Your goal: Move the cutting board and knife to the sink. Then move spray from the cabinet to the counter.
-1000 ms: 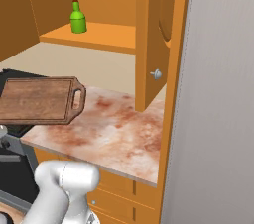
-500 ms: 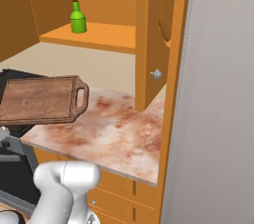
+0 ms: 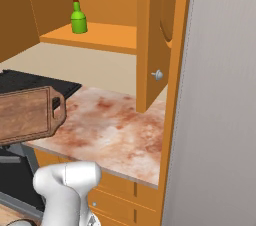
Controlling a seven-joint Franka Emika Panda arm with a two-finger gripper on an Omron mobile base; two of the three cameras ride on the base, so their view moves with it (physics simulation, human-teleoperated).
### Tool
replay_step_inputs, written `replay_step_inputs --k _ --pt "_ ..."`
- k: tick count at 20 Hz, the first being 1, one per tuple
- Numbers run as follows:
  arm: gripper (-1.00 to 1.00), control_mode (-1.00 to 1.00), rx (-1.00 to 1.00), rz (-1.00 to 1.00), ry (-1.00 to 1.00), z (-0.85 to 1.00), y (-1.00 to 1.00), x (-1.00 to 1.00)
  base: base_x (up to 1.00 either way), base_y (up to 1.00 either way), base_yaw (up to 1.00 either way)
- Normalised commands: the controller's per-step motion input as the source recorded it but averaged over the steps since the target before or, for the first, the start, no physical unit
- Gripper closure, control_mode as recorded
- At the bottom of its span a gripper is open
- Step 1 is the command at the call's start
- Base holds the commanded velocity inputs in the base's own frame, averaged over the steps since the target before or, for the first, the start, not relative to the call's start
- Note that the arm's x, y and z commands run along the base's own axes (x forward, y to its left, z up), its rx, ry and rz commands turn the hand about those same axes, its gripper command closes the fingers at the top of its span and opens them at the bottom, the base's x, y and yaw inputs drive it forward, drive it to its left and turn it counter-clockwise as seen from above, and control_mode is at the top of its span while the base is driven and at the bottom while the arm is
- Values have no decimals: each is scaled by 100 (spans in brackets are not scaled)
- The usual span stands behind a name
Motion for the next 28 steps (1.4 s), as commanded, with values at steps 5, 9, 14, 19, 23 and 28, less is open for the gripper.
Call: replay_step_inputs --k 5,9,14,19,23,28 --pt "100 -100 -2 31 -9 -1 18 19 0 0 0" --pt "100 -100 0 4 -4 0 -1 7 0 0 0" --pt "100 -100 0 0 0 0 0 0 0 0 0" --pt "100 -100 0 0 0 0 0 0 0 0 0" --pt "100 -100 0 0 0 0 0 0 0 0 0" --pt "100 -100 0 0 0 0 0 0 0 0 0"
